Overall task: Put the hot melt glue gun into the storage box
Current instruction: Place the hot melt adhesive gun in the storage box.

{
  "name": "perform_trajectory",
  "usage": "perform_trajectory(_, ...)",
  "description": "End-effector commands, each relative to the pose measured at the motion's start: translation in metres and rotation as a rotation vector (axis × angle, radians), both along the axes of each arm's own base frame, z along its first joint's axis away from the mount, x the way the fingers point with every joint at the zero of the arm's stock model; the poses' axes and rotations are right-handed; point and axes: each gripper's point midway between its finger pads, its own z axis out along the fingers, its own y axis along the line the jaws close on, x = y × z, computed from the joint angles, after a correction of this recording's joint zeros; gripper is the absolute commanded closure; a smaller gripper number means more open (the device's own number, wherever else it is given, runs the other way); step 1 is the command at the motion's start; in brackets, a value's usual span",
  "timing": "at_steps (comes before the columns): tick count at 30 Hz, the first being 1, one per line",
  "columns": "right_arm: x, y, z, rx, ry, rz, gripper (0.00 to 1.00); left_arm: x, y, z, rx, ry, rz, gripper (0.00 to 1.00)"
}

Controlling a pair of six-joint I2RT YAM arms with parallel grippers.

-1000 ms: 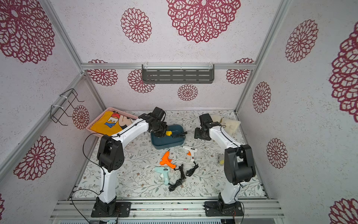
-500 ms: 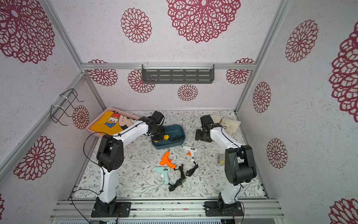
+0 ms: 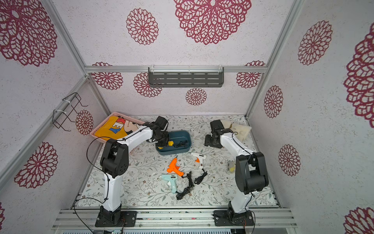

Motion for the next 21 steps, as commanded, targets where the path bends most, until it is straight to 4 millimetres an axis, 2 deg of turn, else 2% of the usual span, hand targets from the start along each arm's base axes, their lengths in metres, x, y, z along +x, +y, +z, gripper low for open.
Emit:
perform_trajectory(1,-0.003,-0.004,0.022,0.004,-0.049,-0.011,0.38,0.006,-0.005,-0.006,-0.039,0.028,0.037,0.58)
perform_trajectory(6,-0.005,-0.004,0.019,0.005,-0.039,-0.013,0.38,0.007,-0.008,-0.008,-0.042,0.03,0.006,0.43)
perform_trajectory(10,-0.005,-0.004,0.018,0.009,-0.04,-0.013,0.38,0.013,-0.012,0.007,-0.045,-0.006,-0.03,0.36)
perform_trajectory(13,-0.004,-0.004,0.021,0.007,-0.046,-0.012,0.37,0.023,-0.014,0.035,-0.047,-0.077,-0.068,0.31)
perform_trajectory(16,-0.004,-0.004,0.024,0.008,-0.051,-0.015,0.37,0.03,-0.012,0.074,-0.043,-0.164,-0.126,0.27)
perform_trajectory(18,-0.005,-0.005,0.023,0.009,-0.05,-0.017,0.37,0.029,-0.009,0.098,-0.038,-0.222,-0.176,0.25)
perform_trajectory(21,-0.009,-0.006,0.02,0.009,-0.045,-0.023,0.36,0.016,0.003,0.12,0.019,-0.268,-0.309,0.25)
